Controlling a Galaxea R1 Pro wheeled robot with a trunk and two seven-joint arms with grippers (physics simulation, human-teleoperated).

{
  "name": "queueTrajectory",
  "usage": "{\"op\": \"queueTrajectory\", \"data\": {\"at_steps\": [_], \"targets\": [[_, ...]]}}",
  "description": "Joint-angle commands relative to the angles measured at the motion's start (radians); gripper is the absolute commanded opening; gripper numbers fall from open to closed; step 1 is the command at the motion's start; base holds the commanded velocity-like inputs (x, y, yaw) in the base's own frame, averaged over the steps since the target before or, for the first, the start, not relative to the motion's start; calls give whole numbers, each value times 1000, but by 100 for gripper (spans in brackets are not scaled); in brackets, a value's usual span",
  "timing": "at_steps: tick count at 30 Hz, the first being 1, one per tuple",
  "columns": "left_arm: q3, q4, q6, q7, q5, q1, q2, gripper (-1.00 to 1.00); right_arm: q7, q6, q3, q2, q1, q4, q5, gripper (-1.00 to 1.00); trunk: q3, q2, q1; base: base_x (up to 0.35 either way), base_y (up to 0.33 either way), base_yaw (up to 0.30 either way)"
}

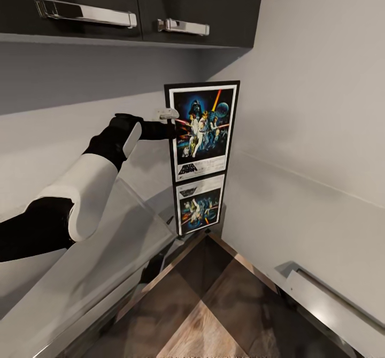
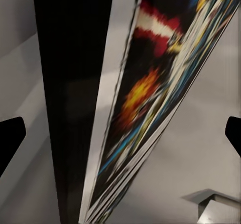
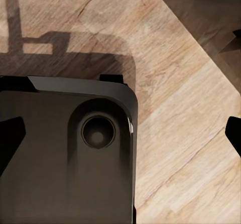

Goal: Pick up the poster from the kitchen countertop and hang it on one of the wall nails in the kitchen.

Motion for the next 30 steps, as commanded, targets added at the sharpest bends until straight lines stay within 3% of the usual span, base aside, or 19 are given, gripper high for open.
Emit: {"op": "queueTrajectory", "data": {"at_steps": [1, 11, 12, 30], "targets": [[-1, -1, 5, -4, -1, -1, 0, 100, 0, -7, 1, 0, -2, 4, 1, 100, -1, -1, 0, 0, 0, 0], [-1, -2, 3, -7, 0, -1, 0, 100, 0, -7, 1, 0, -2, 4, 1, 100, -2, -1, 0, 0, 0, 0], [-1, -2, 3, -7, 0, -1, 0, -100, 0, -7, 1, 0, -2, 4, 1, 100, -2, -1, 0, 0, 0, 0], [-2, -12, 3, -9, 1, -1, -4, -100, 0, -7, 1, 0, -2, 4, 1, 100, -2, -1, 0, 0, 0, 0]]}}
